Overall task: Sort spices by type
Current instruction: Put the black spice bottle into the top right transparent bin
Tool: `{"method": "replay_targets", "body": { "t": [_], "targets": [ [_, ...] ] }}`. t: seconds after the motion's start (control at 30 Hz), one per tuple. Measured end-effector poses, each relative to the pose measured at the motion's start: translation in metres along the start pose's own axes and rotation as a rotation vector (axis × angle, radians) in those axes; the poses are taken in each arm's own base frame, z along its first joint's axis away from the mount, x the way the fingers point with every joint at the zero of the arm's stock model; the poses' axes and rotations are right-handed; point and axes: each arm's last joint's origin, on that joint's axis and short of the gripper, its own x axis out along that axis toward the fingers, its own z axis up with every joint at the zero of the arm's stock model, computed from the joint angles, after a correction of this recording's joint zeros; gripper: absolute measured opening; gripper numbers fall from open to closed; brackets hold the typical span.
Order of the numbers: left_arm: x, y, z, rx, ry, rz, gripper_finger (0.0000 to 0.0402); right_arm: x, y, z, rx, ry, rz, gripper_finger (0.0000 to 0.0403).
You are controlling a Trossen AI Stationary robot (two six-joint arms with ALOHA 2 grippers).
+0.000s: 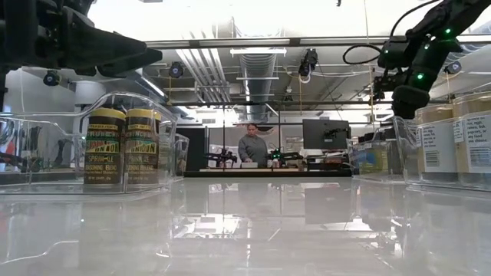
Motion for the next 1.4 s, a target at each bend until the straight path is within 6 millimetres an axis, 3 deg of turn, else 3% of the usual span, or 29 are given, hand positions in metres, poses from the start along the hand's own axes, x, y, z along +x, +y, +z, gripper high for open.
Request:
{"method": "replay_targets", "body": {
  "t": [0.27,0.43,0.83,0.93,1.07,1.4],
  "targets": [
    [0.000,0.000,0.000,0.007,0.001,0.001,0.0251,0.001,0.005,-0.005,0.201,0.032,0.103,0.0238],
    [0.000,0.000,0.000,0.008,-0.001,0.003,0.0251,0.001,0.002,0.002,0.555,-0.026,0.085,0.0214],
    [0.000,0.000,0.000,0.019,-0.003,0.003,0.0251,0.004,0.011,0.004,0.973,0.002,0.218,0.0173],
    [0.000,0.000,0.000,0.019,-0.003,0.003,0.0251,0.005,0.013,0.006,1.024,0.004,0.206,0.0171],
    [0.000,0.000,-0.001,0.026,0.010,0.000,0.0251,0.006,0.010,0.004,1.080,0.003,0.058,0.0175],
    [0.000,-0.001,-0.008,0.054,0.078,-0.016,0.0251,0.023,0.018,0.011,1.140,0.069,0.021,0.0183]
  ]
}}
